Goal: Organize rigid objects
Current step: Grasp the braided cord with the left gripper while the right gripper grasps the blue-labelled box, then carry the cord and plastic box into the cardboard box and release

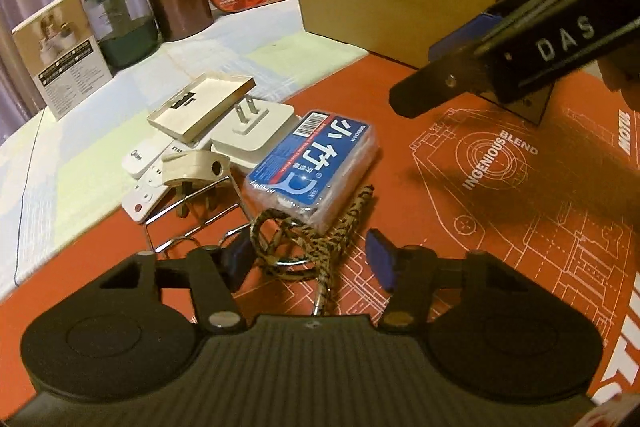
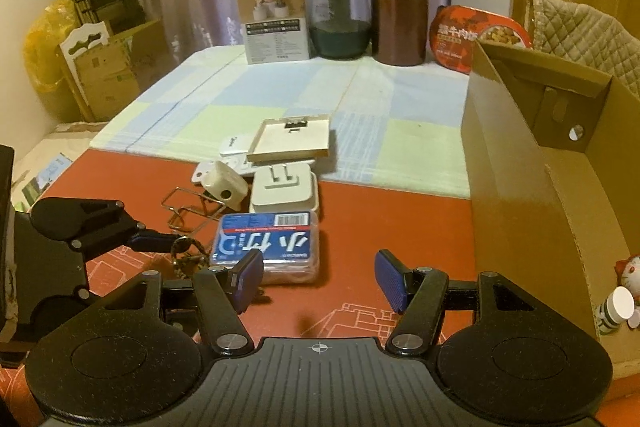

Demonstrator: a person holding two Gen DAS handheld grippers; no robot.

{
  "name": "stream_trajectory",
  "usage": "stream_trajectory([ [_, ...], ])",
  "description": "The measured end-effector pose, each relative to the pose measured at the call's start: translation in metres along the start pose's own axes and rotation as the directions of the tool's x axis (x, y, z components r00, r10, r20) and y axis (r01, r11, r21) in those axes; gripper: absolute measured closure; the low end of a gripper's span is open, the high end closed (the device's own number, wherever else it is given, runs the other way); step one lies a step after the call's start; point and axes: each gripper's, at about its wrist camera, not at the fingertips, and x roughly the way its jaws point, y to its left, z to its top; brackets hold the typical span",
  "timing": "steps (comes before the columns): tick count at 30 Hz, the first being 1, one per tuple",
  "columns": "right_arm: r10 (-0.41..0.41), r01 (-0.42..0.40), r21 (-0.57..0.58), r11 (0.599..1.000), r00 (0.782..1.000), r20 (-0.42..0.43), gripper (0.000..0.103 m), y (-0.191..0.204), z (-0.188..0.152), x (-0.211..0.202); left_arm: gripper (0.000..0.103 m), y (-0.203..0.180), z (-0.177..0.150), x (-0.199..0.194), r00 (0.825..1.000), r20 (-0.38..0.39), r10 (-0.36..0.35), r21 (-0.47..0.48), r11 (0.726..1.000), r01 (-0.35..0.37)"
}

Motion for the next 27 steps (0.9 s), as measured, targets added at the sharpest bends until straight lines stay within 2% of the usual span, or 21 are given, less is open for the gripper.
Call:
stream_trajectory([
  [2,-0.002,0.002,0.009,1.0,1.0,0.0,0.044,-0.002,0.0,0.0,0.06,0.001,-0.001,-0.001,1.0,-0.01,-0.009,-0.014,1.0,0.009],
  [4,-0.003,0.003,0.014,1.0,1.0,-0.003,0.044,-0.003,0.0,0.0,0.068,0.001,-0.002,-0.005,1.0,-0.012,-0.009,-0.037,0.999,0.009],
  [9,0.004,-0.004,0.0,1.0,1.0,-0.006,0.044,-0.001,-0.001,0.002,0.07,0.002,-0.012,-0.024,0.999,-0.037,0.022,-0.123,0.992,-0.026],
  [14,0.024,-0.024,-0.006,1.0,1.0,-0.008,0.044,0.003,-0.003,0.005,0.07,0.013,-0.026,-0.046,0.997,-0.037,0.071,-0.217,0.973,-0.077],
  [16,0.043,-0.043,0.0,0.999,0.999,-0.007,0.038,0.006,-0.002,0.008,0.07,0.022,-0.03,-0.055,0.996,-0.028,0.079,-0.263,0.961,-0.083],
  [18,0.065,-0.065,0.008,0.998,0.998,-0.005,0.019,0.01,-0.002,0.013,0.07,0.032,-0.033,-0.064,0.994,-0.009,0.104,-0.303,0.947,-0.102],
  [23,0.064,-0.064,-0.013,0.998,0.998,-0.003,0.013,0.023,0.0,0.029,0.07,0.054,-0.036,-0.077,0.984,0.037,0.174,-0.389,0.91,-0.146],
  [27,0.053,-0.054,-0.03,0.998,0.998,-0.039,0.006,0.03,-0.001,0.05,0.07,0.066,-0.036,-0.081,0.975,0.044,0.217,-0.441,0.88,-0.176],
])
